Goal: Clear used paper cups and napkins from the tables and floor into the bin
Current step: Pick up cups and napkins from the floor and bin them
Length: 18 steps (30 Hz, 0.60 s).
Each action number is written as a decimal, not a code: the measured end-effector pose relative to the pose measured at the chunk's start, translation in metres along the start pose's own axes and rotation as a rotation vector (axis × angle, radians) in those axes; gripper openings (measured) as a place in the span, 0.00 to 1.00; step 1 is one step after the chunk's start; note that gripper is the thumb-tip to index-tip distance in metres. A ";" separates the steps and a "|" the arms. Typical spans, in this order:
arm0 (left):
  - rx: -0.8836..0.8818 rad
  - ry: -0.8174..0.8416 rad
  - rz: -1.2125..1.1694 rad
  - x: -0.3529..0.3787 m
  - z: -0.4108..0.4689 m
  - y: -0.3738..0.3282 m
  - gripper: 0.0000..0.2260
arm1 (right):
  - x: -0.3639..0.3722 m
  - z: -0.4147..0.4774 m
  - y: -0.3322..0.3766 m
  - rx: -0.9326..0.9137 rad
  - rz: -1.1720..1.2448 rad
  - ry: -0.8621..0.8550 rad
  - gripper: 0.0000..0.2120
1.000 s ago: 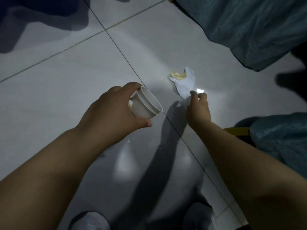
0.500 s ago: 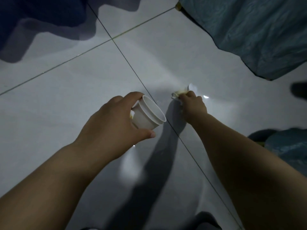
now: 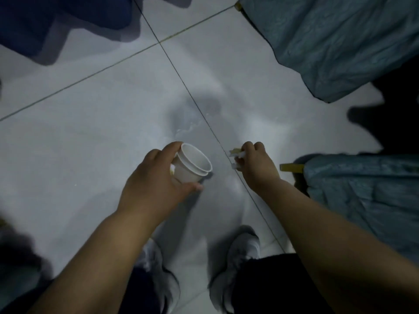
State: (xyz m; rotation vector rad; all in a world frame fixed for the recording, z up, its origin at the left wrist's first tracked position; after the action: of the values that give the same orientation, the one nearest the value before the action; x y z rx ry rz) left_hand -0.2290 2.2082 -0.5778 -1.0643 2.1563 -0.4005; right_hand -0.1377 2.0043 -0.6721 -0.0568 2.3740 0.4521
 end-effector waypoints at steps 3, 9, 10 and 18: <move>-0.011 0.034 -0.021 -0.007 -0.053 -0.027 0.36 | -0.031 -0.063 0.021 0.000 0.060 -0.036 0.13; -0.027 -0.007 -0.051 -0.061 -0.159 -0.092 0.35 | -0.112 -0.175 0.063 -0.026 0.220 -0.072 0.07; -0.023 -0.018 -0.062 -0.072 -0.176 -0.104 0.35 | -0.126 -0.193 0.070 0.006 0.277 -0.042 0.04; 0.057 -0.123 -0.172 -0.140 -0.302 -0.190 0.36 | -0.251 -0.326 0.134 -0.101 0.577 -0.150 0.06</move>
State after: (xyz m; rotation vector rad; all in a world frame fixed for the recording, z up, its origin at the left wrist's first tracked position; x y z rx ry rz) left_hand -0.2708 2.1930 -0.1974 -1.2145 1.9417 -0.4607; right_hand -0.1813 1.9989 -0.2419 0.6078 2.1917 0.8131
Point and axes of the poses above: each hand's wrist, its own z-axis towards the middle knuckle, its own x-axis out of the palm, y = z × x, the point moved 1 cm from there along z, towards the middle knuckle, and after that the axes turned 15 degrees about y, right-handed, at the moved point
